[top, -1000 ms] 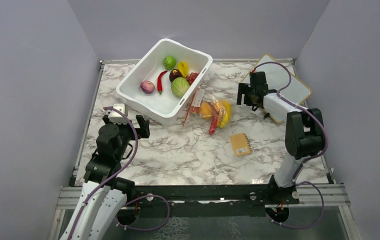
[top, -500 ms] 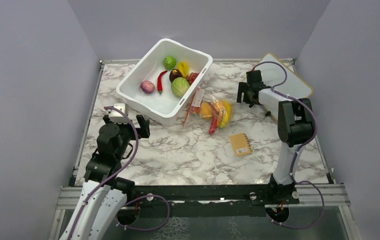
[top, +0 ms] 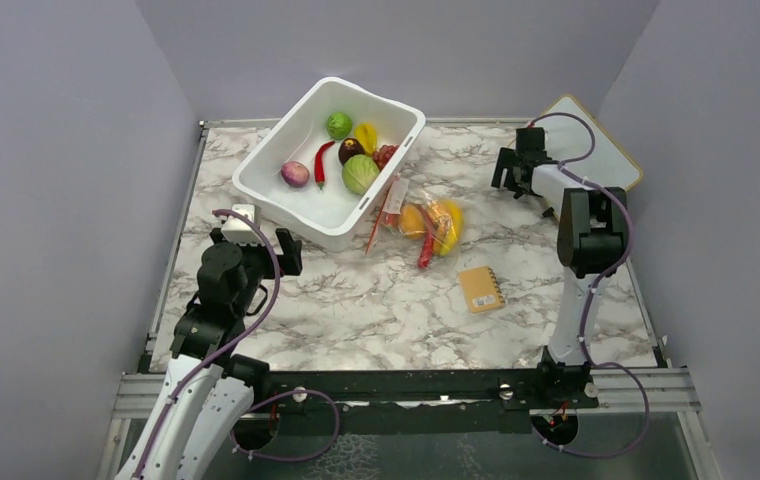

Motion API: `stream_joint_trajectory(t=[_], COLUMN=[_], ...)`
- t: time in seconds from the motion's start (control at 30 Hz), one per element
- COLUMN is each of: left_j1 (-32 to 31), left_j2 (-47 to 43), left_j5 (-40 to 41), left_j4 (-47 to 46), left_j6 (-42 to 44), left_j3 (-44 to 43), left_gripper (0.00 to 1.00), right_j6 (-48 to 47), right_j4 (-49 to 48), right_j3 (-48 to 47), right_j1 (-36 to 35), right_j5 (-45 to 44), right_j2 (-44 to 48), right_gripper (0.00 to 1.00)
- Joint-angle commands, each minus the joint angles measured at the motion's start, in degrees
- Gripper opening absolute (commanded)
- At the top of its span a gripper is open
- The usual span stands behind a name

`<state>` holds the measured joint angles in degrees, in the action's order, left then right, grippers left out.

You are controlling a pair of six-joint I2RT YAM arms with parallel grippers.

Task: Open the zip-top bag and remove the fake food
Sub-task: Move the distractor to the center of the board.

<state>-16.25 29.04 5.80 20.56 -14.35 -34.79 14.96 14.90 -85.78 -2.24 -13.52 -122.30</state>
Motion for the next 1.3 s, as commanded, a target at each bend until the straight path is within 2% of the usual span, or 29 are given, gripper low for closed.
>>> stream_joint_trajectory(t=[0.0, 0.17, 0.3, 0.47, 0.57, 0.67, 0.77, 0.87, 1.03, 1.17, 1.27], left_j1=[-0.2, -0.2, -0.2, -0.3, -0.4, -0.6, -0.9, -1.7, -2.7, -2.8, -2.8], left_j2=[-0.2, 1.0, 5.4, 18.4, 28.4, 38.9, 47.5, 54.0, 58.7, 57.8, 55.3], left_j5=[-1.6, -4.9, -12.6, -20.0, -24.8, -27.6, -33.5, -34.4, -31.2, -29.4, -27.5], left_j4=[-1.9, -3.7, -9.4, -13.1, -11.8, -7.4, -5.8, -4.5, -4.0, -3.5, -5.2], left_j6=[0.6, 1.3, 0.3, -1.5, 3.4, 7.0, 7.7, 7.6, 6.8, 7.3, 7.9], left_j3=[0.4, 0.5, -0.2, -8.1, -16.6, -26.1, -31.2, -33.5, -33.4, -31.5, -29.3], left_gripper=[0.99, 0.99, 0.99, 0.99, 0.99, 0.99, 0.99, 0.99, 0.99, 0.99, 0.99], right_j6=[-0.4, 0.6, 1.6, 3.6, 6.7, 11.0, 12.8, 10.4, 8.1, 9.4, 9.9], right_j4=[1.1, 1.9, 0.8, -3.8, -6.7, -8.7, -10.2, -5.7, -0.7, 0.9, 1.6], right_j3=[-0.9, 2.1, 8.1, 17.2, 23.4, 29.4, 34.3, 36.1, 40.1, 45.6, 51.4], right_j1=[1.0, 1.0, 1.0, 1.0, 1.0, 0.9, 0.9, 0.8, 0.6, 0.0, -1.7], right_j5=[8.0, 16.5, 22.3, 35.4, 44.0, 47.6, 52.5, 52.8, 50.9, 55.5, 55.5], right_j2=[0.1, 7.7, 15.7, 25.6, 30.7, 35.9, 40.6, 42.9, 45.7, 48.6, 52.4], right_gripper=[0.8, 0.83, 0.86, 0.88, 0.88, 0.88, 0.88, 0.88, 0.88, 0.85, 0.84])
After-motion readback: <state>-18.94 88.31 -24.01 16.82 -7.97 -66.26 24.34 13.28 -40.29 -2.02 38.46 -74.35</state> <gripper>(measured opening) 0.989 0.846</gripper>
